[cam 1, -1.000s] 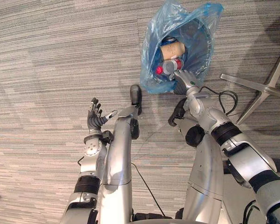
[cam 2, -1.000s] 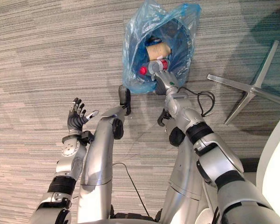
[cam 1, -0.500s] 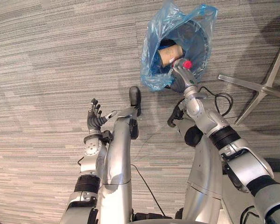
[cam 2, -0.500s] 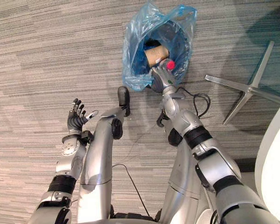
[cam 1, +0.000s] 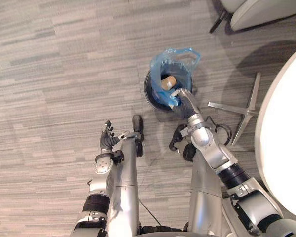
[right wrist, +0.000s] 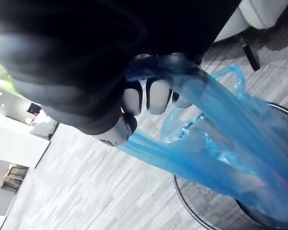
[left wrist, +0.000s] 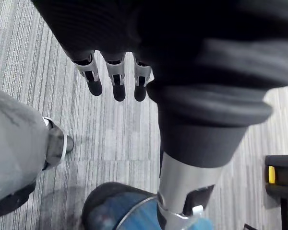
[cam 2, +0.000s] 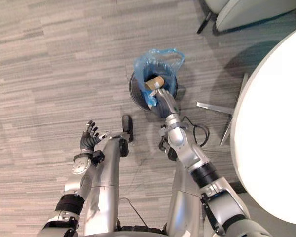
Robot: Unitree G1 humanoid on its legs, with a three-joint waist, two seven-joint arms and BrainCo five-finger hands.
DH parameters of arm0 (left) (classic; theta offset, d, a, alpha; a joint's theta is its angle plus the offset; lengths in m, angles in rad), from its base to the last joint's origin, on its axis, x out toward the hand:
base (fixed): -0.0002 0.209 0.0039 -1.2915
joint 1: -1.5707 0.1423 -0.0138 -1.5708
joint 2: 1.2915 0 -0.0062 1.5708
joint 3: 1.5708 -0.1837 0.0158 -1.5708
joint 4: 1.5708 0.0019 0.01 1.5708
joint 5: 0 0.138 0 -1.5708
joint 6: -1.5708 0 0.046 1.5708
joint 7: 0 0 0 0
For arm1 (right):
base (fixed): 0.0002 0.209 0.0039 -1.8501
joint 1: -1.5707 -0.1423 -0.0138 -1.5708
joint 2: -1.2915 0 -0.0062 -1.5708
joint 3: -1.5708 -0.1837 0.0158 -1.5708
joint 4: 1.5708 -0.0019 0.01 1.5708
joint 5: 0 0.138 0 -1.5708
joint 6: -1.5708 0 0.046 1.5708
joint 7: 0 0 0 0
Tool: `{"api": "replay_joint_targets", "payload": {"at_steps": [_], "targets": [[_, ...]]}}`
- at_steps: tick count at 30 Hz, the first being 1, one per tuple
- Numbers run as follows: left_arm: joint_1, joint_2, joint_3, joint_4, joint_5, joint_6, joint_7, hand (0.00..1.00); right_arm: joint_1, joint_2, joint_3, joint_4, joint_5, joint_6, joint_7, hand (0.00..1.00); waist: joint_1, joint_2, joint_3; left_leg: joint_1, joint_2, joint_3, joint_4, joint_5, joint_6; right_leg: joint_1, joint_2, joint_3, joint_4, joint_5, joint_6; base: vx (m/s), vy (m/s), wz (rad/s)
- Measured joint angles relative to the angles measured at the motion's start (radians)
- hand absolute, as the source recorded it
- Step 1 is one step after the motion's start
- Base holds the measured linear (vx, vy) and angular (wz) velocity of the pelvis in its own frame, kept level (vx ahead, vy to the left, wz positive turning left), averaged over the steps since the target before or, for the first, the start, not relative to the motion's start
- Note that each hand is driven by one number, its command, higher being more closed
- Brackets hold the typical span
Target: Gather rubbish on tea table into small bin, then transfer packed bag to large trash can.
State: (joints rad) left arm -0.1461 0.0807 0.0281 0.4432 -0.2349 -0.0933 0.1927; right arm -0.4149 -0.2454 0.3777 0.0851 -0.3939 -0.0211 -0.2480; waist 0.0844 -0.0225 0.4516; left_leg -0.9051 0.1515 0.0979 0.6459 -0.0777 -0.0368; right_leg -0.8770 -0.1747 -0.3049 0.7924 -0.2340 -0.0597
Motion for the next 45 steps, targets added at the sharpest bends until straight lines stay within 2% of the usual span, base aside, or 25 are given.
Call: {"api": "replay_joint_targets", "payload": {"at_steps": [4,6,9,15,18,20,24,31,39,45], "targets": [[0.052,0.001,-0.005,0.041,0.013,0.002,-0.017,0.0,0.084,0.028,-0.002,-0.07,0.021,-0.008,0.016,1.0,-0.016,-0.019,-0.011,0.17,-0.01,0.007,-0.083,0.001,-0.001,0.173,0.011,-0.007,-0.095,0.012,0.018,0.1,-0.005,-0.03],[0.099,0.004,-0.018,0.07,0.014,0.002,-0.018,0.0,0.142,0.047,-0.007,-0.083,0.039,-0.02,0.034,1.0,-0.014,-0.045,-0.065,0.264,-0.012,0.019,-0.152,0.004,-0.004,0.265,0.028,-0.003,-0.175,0.028,0.034,0.13,0.02,-0.13],[0.138,0.01,-0.027,0.142,0.035,0.003,-0.02,0.0,0.191,0.059,-0.008,-0.08,0.056,-0.03,0.056,1.0,-0.015,-0.065,-0.132,0.371,-0.015,0.027,-0.253,0.022,-0.011,0.375,0.058,0.002,-0.307,0.071,0.047,0.15,0.034,-0.13],[0.202,0.04,-0.032,0.192,0.076,0.01,-0.042,0.0,0.238,0.063,-0.059,-0.072,0.12,-0.051,0.117,1.0,-0.018,-0.065,-0.216,0.573,-0.035,0.047,-0.461,0.088,-0.006,0.584,0.097,0.006,-0.561,0.169,0.06,0.16,0.043,-0.08],[0.231,0.044,-0.036,0.191,0.092,0.011,-0.06,0.0,0.267,0.061,-0.069,-0.072,0.14,-0.052,0.136,1.0,-0.021,-0.065,-0.251,0.647,-0.047,0.047,-0.525,0.105,-0.009,0.659,0.103,0.007,-0.635,0.191,0.065,0.14,0.042,-0.03],[0.256,0.039,-0.04,0.177,0.102,0.014,-0.067,0.0,0.293,0.063,-0.071,-0.072,0.15,-0.06,0.16,1.0,-0.026,-0.054,-0.293,0.702,-0.059,0.047,-0.583,0.121,-0.008,0.711,0.107,0.007,-0.689,0.209,0.075,0.09,0.036,-0.01],[0.308,0.041,-0.058,0.075,0.123,0.018,-0.085,0.0,0.3,0.062,-0.073,-0.072,0.158,-0.063,0.184,1.0,-0.041,-0.042,-0.325,0.757,-0.066,0.046,-0.623,0.127,-0.011,0.762,0.11,0.012,-0.729,0.221,0.079,0.03,0.037,-0.05],[0.375,0.041,-0.111,-0.161,0.152,0.016,-0.111,0.0,0.304,0.034,-0.072,-0.081,0.231,-0.07,0.23,1.0,-0.042,-0.023,-0.365,0.834,-0.071,0.054,-0.678,0.135,-0.009,0.815,0.121,0.039,-0.763,0.236,0.082,0.0,0.024,-0.1],[0.361,0.033,-0.131,-0.298,0.222,0.001,-0.118,0.0,0.284,0.021,-0.064,-0.137,0.356,-0.073,0.253,1.0,-0.044,0.001,-0.391,0.885,-0.081,0.056,-0.707,0.137,-0.006,0.855,0.126,0.05,-0.778,0.238,0.083,0.01,0.014,-0.04],[0.334,0.029,-0.182,-0.335,0.267,-0.001,-0.1,0.0,0.219,0.023,-0.053,-0.137,0.395,-0.071,0.252,1.0,-0.044,0.003,-0.402,0.896,-0.086,0.068,-0.718,0.14,-0.003,0.856,0.123,0.062,-0.781,0.241,0.087,0.01,0.018,-0.05]]}}
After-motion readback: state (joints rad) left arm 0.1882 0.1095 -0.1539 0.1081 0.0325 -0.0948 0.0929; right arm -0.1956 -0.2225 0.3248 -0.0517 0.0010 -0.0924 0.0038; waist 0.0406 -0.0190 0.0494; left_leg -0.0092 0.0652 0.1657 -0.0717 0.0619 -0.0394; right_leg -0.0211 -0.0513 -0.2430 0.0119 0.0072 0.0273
